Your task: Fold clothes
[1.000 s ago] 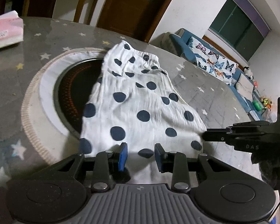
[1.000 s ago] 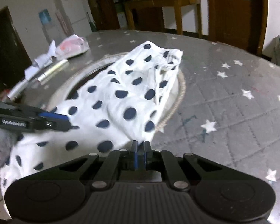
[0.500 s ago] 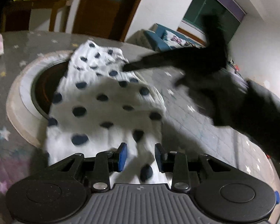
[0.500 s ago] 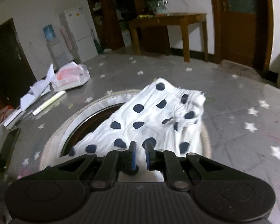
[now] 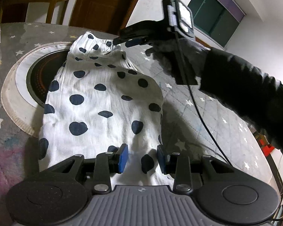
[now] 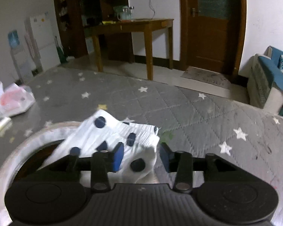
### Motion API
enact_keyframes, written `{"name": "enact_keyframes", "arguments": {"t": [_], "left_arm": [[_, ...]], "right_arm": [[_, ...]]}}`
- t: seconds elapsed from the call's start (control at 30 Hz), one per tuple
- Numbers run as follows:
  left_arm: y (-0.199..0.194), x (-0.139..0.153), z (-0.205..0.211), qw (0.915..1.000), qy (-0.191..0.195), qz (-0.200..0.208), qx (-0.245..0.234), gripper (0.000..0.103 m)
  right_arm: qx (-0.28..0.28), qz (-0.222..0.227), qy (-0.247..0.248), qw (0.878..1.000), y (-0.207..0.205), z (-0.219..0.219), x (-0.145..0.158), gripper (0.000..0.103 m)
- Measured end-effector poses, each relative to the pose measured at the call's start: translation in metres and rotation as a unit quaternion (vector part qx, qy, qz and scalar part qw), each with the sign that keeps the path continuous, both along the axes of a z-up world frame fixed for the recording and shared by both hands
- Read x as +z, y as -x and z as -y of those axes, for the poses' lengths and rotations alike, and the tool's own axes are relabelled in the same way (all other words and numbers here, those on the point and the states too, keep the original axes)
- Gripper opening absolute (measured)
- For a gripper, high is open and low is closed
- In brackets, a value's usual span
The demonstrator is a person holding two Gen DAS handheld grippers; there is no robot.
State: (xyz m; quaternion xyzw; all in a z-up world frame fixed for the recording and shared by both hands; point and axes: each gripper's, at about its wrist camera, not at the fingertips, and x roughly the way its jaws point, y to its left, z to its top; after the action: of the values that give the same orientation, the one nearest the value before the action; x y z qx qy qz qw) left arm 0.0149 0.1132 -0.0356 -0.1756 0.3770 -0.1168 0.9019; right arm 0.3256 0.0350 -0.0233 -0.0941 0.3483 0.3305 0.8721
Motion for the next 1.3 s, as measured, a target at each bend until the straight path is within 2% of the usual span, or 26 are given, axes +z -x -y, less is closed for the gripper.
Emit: {"name": "enact_keyframes", "arguments": {"t": [0.07,0.13,0.23,0.4,0.5,0.63,0.8,1.0,1.1,1.17,1.3], "left_arm": [[0.001,0.0,-0.001,1.0,0.003,0.0,0.002,0.037],[0.001,-0.001,-0.002,1.0,0.005,0.0,0.003,0.037],[0.001,-0.001,-0.004,1.0,0.008,0.0,0.003,0.037],[0.001,0.0,-0.004,1.0,0.009,0.0,0.004,0.037],[0.003,0.001,-0.005,0.9999,0.013,0.0,0.006,0.037],[0.003,0.002,-0.005,0.9999,0.015,-0.001,0.007,0.037],[0.003,0.003,-0.006,0.9998,0.019,-0.002,0.008,0.037],[0.002,0.003,-0.006,0.9997,0.021,-0.004,0.01,0.037],[0.002,0.004,-0.006,0.9997,0.02,-0.004,0.011,0.037],[0.003,0.005,-0.005,0.9997,0.02,-0.004,0.012,0.037],[0.004,0.007,-0.004,0.9997,0.02,-0.003,0.014,0.037]], "right_arm": [[-0.003,0.006,0.016,1.0,-0.004,-0.008,-0.006,0.038],[-0.004,0.014,0.025,1.0,-0.007,-0.013,-0.011,0.02],[0.003,0.029,0.03,0.999,-0.006,-0.021,-0.01,0.01],[-0.004,0.066,0.038,0.997,-0.013,-0.033,-0.003,0.009],[-0.015,0.053,0.053,0.997,-0.024,-0.036,-0.012,0.011],[-0.015,0.062,0.03,0.998,-0.013,-0.035,-0.002,0.017],[0.019,0.08,0.014,0.996,0.006,-0.047,0.01,0.018],[0.089,0.059,0.02,0.994,0.02,-0.083,-0.002,0.018],[0.093,0.06,0.035,0.993,0.018,-0.096,-0.011,0.018],[0.093,0.056,0.025,0.994,0.012,-0.097,-0.01,0.025],[0.08,0.028,-0.018,0.996,-0.004,-0.079,0.007,0.027]]}}
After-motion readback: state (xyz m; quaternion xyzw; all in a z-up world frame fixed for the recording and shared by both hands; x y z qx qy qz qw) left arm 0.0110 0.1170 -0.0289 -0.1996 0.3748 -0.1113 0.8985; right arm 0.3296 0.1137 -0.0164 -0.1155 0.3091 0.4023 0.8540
